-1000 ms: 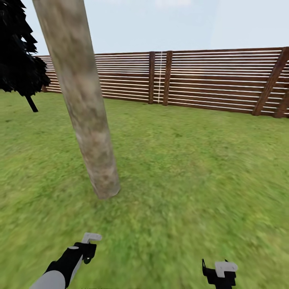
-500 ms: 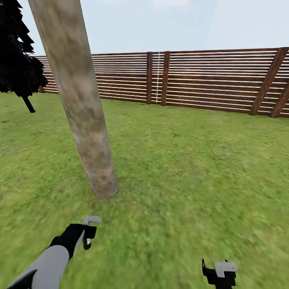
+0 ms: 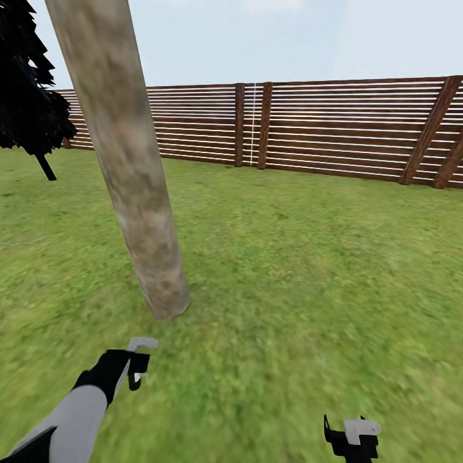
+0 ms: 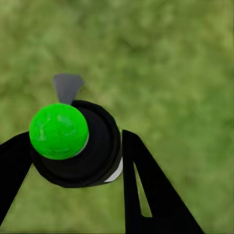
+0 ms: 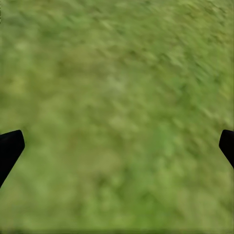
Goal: In the garden, pick up the pesticide atomizer on the floor and spray pesticide onto both trees until each tree trunk is fully covered.
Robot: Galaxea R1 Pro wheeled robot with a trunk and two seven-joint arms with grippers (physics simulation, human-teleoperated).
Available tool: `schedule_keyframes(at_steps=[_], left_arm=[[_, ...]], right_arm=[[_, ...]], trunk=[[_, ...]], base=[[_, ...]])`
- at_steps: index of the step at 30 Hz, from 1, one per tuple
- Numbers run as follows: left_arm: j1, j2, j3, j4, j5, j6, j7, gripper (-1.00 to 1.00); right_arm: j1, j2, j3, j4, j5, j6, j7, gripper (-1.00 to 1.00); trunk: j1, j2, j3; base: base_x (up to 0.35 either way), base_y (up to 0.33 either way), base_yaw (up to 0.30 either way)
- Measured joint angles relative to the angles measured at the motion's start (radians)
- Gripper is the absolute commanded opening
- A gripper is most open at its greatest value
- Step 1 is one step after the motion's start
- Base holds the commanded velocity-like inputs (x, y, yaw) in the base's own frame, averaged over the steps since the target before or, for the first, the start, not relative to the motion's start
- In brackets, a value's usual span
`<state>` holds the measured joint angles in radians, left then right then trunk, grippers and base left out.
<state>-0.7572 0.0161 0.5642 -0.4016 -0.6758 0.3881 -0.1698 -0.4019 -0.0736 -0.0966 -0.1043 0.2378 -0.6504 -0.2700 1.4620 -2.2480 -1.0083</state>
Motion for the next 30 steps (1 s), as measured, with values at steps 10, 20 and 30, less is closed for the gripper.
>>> schedule_keyframes(at_steps=[10,20,30], left_arm=[[0.003,-0.042,-0.004,-0.035,0.001,-0.006,-0.003,-1.0],[0.016,-0.066,-0.008,-0.209,0.007,-0.007,-0.007,-1.0],[0.016,0.008,-0.01,-0.271,-0.009,0.005,-0.248,-1.0]], right_arm=[[0.0,0.0,0.0,0.001,0.0,0.0,0.0,1.0],[0.0,0.0,0.0,0.002,0.0,0.0,0.0,1.0],[0.0,0.0,0.001,0.002,0.001,0.0,0.0,1.0]], trunk=[[0.0,0.0,0.0],[0.0,0.0,0.0],[0.0,0.0,0.0]], base=[[0.24,0.0,0.0],[0.01,0.0,0.0],[-0.034,0.0,0.0]])
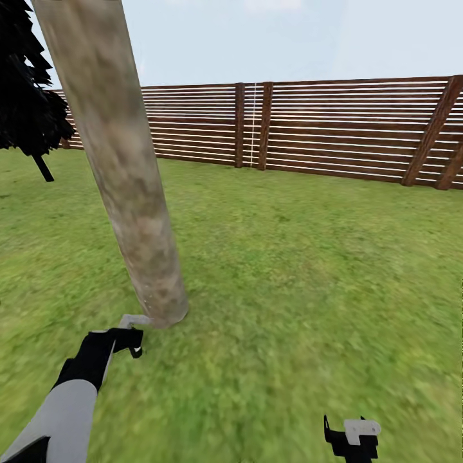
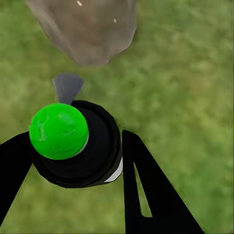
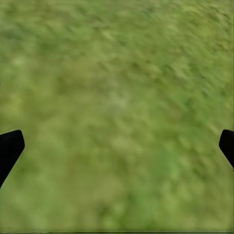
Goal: In the garden, pick up the pesticide atomizer on the floor and spray pesticide onto both trees until each tree trunk is fully covered.
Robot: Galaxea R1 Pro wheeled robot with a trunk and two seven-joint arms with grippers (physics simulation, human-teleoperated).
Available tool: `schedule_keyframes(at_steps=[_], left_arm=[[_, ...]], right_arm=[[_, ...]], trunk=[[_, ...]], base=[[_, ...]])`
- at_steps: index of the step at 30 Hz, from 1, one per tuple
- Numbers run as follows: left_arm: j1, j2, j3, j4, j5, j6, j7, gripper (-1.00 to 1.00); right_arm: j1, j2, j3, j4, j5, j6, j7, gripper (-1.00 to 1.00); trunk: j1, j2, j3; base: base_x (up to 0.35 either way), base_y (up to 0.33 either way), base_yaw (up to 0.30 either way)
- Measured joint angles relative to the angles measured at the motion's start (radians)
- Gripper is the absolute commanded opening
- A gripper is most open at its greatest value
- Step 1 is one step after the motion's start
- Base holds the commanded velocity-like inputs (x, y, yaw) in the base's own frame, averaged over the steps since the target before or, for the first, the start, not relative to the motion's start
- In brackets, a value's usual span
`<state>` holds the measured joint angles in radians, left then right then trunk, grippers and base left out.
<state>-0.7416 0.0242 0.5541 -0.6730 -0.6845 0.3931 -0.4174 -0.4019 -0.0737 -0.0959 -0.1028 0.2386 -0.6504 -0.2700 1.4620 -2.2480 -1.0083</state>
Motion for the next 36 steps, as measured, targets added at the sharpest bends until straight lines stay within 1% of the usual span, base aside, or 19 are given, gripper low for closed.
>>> schedule_keyframes(at_steps=[3,4,6,8,9,11,14,16,18,20,21,23,24,25,26,28,31,33,36], left_arm=[[0.004,-0.011,-0.001,-0.003,-0.001,0.001,-0.002,-1.0],[0.004,-0.019,-0.011,-0.003,-0.001,0.003,-0.001,-1.0],[0.003,-0.042,-0.065,-0.004,-0.001,0.046,0.001,-1.0],[-0.001,-0.049,-0.123,-0.019,0.0,0.121,0.001,-1.0],[-0.002,-0.049,-0.15,-0.044,0.001,0.161,0.001,-1.0],[-0.004,-0.042,-0.169,-0.108,0.002,0.204,-0.002,-1.0],[-0.003,-0.029,-0.173,-0.204,0.001,0.268,-0.006,-1.0],[0.001,-0.029,-0.183,-0.227,0.008,0.291,-0.007,-1.0],[0.002,-0.04,-0.186,-0.242,0.01,0.297,-0.007,-1.0],[0.001,-0.07,-0.203,-0.265,0.014,0.315,-0.007,-1.0],[0.0,-0.07,-0.205,-0.271,0.006,0.323,-0.007,-1.0],[0.0,-0.06,-0.199,-0.275,0.002,0.331,-0.007,-1.0],[0.001,-0.047,-0.196,-0.276,0.0,0.333,-0.007,-1.0],[0.001,-0.021,-0.193,-0.276,0.001,0.334,-0.008,-1.0],[0.002,-0.004,-0.194,-0.277,0.012,0.337,-0.008,-1.0],[0.003,-0.001,-0.199,-0.278,0.023,0.34,-0.008,-1.0],[0.003,-0.007,-0.207,-0.268,0.021,0.339,-0.008,-1.0],[0.004,-0.007,-0.223,-0.271,0.022,0.339,-0.008,-1.0],[0.005,-0.003,-0.234,-0.274,0.023,0.34,-0.008,-1.0]], right_arm=[[0.0,0.0,0.0,0.001,0.0,0.0,0.0,1.0],[0.0,0.0,-0.001,0.002,0.0,0.0,0.0,1.0],[0.0,0.0,-0.001,0.01,0.001,0.0,0.0,1.0],[0.0,0.0,0.0,0.013,0.001,0.0,0.0,1.0],[0.0,0.0,0.0,0.013,0.001,0.0,0.0,1.0],[0.0,0.0,0.0,0.014,0.001,0.0,0.0,1.0],[0.0,0.0,0.001,0.014,0.001,0.0,0.0,1.0],[0.0,0.0,0.001,0.014,0.001,0.0,0.0,1.0],[0.0,0.0,0.001,0.014,0.001,0.0,0.0,1.0],[0.0,0.0,0.001,0.014,0.001,0.0,0.0,1.0],[0.0,0.0,0.001,0.014,0.001,0.0,0.0,1.0],[0.0,0.0,0.001,0.014,0.001,0.0,0.0,1.0],[0.0,0.0,0.001,0.014,0.001,0.0,0.0,1.0],[0.0,0.0,0.001,0.014,0.001,0.0,0.0,1.0],[0.0,0.0,0.001,0.014,0.001,0.0,0.0,1.0],[0.0,0.0,0.001,0.014,0.001,0.0,0.0,1.0],[0.0,0.0,0.001,0.014,0.001,0.0,0.0,1.0],[0.0,0.0,0.001,0.014,0.001,0.0,0.0,1.0],[0.0,0.0,0.001,0.014,0.001,0.0,0.0,1.0]], trunk=[[0.0,0.0,0.0],[0.0,0.0,0.0],[0.0,0.0,0.0],[0.0,0.0,0.0],[0.0,0.0,0.0],[0.0,0.0,0.0],[0.0,0.0,0.0],[0.0,0.0,0.0],[0.0,0.0,0.0],[0.0,0.0,0.0],[0.0,0.0,0.0],[0.0,0.0,0.0],[0.0,0.0,0.0],[0.0,0.0,0.0],[0.0,0.0,0.0],[0.0,0.0,0.0],[0.0,0.0,0.0],[0.0,0.0,0.0],[0.011,-0.021,-0.009]], base=[[-0.269,0.0,0.0],[-0.117,0.0,0.0],[-0.049,0.0,0.0],[-0.015,0.0,0.0],[-0.006,0.0,0.0],[-0.002,0.0,0.0],[0.0,0.0,0.0],[0.0,0.0,0.0],[0.0,0.0,0.0],[0.0,0.0,0.0],[0.0,0.0,0.0],[0.0,0.0,0.0],[0.0,0.0,0.0],[0.0,0.0,0.0],[0.0,0.0,0.0],[0.0,0.0,0.0],[0.0,0.0,0.0],[0.0,0.0,0.0],[0.0,0.0,0.0]])
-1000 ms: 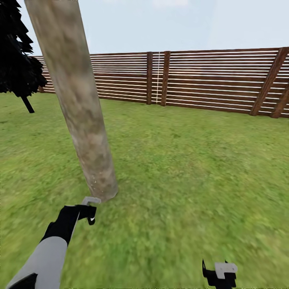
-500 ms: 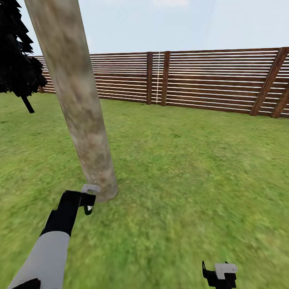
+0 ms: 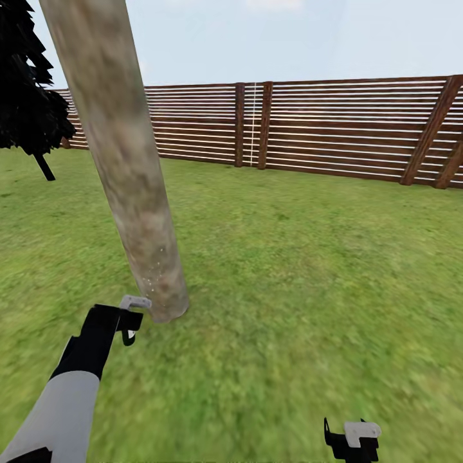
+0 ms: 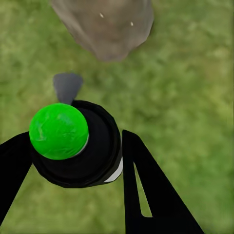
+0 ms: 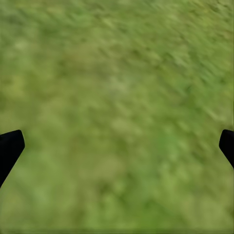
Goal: In the garden, pick up the pesticide atomizer on the floor and spray pesticide onto both trees until each tree trunk is fully covered.
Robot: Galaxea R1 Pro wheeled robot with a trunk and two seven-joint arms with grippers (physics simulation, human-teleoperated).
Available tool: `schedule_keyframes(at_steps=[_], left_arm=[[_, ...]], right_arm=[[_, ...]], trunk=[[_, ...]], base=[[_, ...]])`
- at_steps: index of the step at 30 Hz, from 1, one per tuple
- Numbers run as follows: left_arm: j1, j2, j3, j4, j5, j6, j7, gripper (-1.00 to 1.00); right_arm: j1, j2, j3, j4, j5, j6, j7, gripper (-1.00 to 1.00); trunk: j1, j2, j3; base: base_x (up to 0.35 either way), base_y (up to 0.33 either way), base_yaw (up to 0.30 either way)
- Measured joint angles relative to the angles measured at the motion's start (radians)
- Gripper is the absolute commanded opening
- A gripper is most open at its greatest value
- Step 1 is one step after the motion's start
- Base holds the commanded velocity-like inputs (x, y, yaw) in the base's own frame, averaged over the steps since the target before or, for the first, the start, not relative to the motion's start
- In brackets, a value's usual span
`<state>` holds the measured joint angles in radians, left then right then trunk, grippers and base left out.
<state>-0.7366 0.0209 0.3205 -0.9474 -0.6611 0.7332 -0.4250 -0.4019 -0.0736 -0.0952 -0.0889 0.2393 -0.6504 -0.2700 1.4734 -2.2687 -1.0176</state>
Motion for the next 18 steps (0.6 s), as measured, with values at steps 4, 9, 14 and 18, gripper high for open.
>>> schedule_keyframes(at_steps=[4,9,14,18], left_arm=[[-0.001,-0.015,-0.002,0.0,0.005,0.005,0.0,-1.0],[-0.006,-0.033,0.001,-0.002,-0.006,0.024,0.001,-1.0],[0.0,0.049,0.011,0.003,-0.015,0.026,0.001,-1.0],[0.0,0.065,0.007,0.008,0.001,0.029,0.001,-1.0]], right_arm=[[0.0,0.0,0.0,0.0,0.0,0.0,0.0,1.0],[0.0,0.0,0.0,0.0,0.0,0.0,0.0,1.0],[0.0,0.0,0.0,0.0,0.0,0.0,0.0,1.0],[0.0,0.0,0.0,0.0,0.0,0.0,0.0,1.0]], trunk=[[0.015,-0.028,-0.012],[0.034,-0.063,-0.022],[0.054,-0.098,-0.032],[0.061,-0.112,-0.038]], base=[[0.0,0.0,0.0],[0.0,0.0,0.0],[0.0,0.0,0.0],[0.0,0.0,0.0]])
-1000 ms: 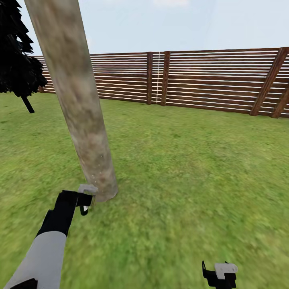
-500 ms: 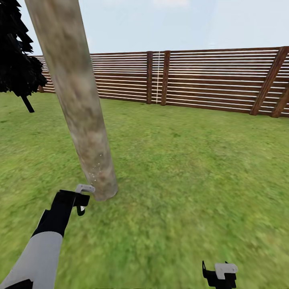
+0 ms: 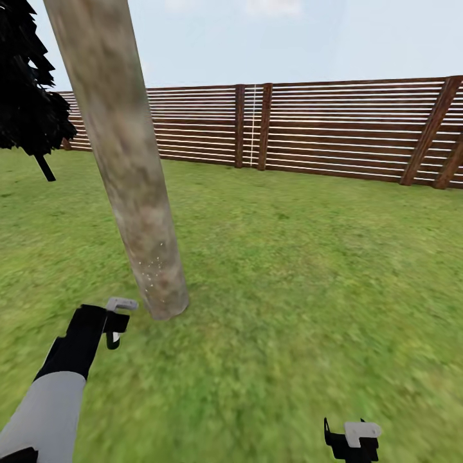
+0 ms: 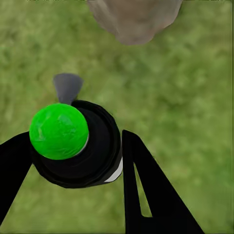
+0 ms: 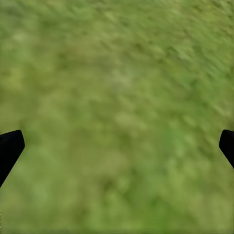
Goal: In the garden, pick up the pesticide atomizer on the floor and spray pesticide onto both trees until each tree trunk is fully covered.
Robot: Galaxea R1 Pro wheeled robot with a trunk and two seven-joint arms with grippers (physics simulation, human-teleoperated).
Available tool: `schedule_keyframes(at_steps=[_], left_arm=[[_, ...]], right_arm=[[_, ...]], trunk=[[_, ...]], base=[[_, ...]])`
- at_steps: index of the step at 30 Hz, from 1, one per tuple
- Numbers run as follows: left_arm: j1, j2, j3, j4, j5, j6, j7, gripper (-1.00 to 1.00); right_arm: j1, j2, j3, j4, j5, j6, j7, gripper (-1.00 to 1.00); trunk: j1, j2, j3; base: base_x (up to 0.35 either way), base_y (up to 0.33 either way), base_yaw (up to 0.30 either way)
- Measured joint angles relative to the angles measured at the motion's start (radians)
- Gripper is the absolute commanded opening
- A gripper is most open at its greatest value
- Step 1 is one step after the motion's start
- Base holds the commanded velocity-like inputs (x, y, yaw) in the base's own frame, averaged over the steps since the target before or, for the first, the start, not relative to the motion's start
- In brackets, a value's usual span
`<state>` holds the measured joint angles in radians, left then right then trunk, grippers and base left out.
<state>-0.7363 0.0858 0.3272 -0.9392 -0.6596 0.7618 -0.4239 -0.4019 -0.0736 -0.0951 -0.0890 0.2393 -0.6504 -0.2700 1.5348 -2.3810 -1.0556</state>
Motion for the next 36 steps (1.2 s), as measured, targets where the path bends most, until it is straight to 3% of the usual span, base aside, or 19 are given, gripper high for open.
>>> schedule_keyframes(at_steps=[6,14,16,18,19,21,24,25,28,31,32,36], left_arm=[[-0.008,-0.06,-0.005,-0.012,0.006,0.004,0.0,-1.0],[-0.006,-0.054,0.003,-0.082,-0.003,0.004,0.0,-1.0],[-0.007,-0.062,-0.005,-0.115,0.0,0.017,0.0,-1.0],[-0.01,-0.078,-0.033,-0.153,0.002,0.097,-0.001,-1.0],[-0.01,-0.083,-0.071,-0.183,0.005,0.153,-0.001,-1.0],[-0.013,-0.08,-0.113,-0.217,0.001,0.206,-0.002,-1.0],[-0.015,-0.044,-0.122,-0.226,-0.005,0.221,-0.004,-1.0],[-0.016,-0.018,-0.123,-0.22,-0.001,0.223,-0.016,-1.0],[-0.012,0.076,-0.123,-0.19,0.015,0.22,-0.168,-1.0],[-0.003,0.101,-0.128,-0.137,0.021,0.213,-0.212,-1.0],[-0.002,0.093,-0.132,-0.122,0.029,0.211,-0.217,-1.0],[0.0,-0.004,-0.132,-0.05,0.031,0.153,-0.212,-1.0]], right_arm=[[0.0,0.0,0.0,0.0,0.0,0.0,0.001,1.0],[0.0,0.001,0.0,0.0,0.0,0.0,0.002,1.0],[0.0,0.001,0.0,0.0,0.0,0.0,0.002,1.0],[0.0,0.002,0.0,0.0,0.0,0.0,0.002,1.0],[0.0,0.002,0.0,0.0,0.0,0.0,0.002,1.0],[0.0,0.002,0.0,0.0,0.0,0.0,0.002,1.0],[0.0,0.002,0.0,0.0,0.0,0.0,0.002,1.0],[0.0,0.002,0.0,0.0,0.0,0.0,0.002,1.0],[0.0,0.002,0.0,0.0,0.0,0.0,0.002,1.0],[0.0,0.002,0.0,0.0,0.0,0.0,0.002,1.0],[0.0,0.002,0.0,0.0,0.0,0.0,0.002,1.0],[0.0,0.002,0.0,0.0,0.0,0.0,0.002,1.0]], trunk=[[0.0,0.0,0.0],[0.0,0.0,0.0],[0.0,0.0,0.0],[0.0,0.0,0.0],[0.0,0.0,0.0],[0.0,0.0,0.0],[0.0,0.0,0.0],[0.0,0.0,0.0],[0.0,0.0,0.0],[0.0,0.0,0.0],[0.0,0.0,0.0],[0.0,0.0,0.0]], base=[[0.032,0.012,0.0],[0.142,0.079,0.0],[0.006,0.003,0.0],[0.002,0.001,0.0],[0.0,0.0,0.0],[0.0,0.0,0.0],[0.0,0.0,0.0],[0.0,0.0,0.0],[0.0,0.0,0.0],[0.0,0.0,0.0],[0.0,0.0,0.0],[0.0,0.0,0.0]])
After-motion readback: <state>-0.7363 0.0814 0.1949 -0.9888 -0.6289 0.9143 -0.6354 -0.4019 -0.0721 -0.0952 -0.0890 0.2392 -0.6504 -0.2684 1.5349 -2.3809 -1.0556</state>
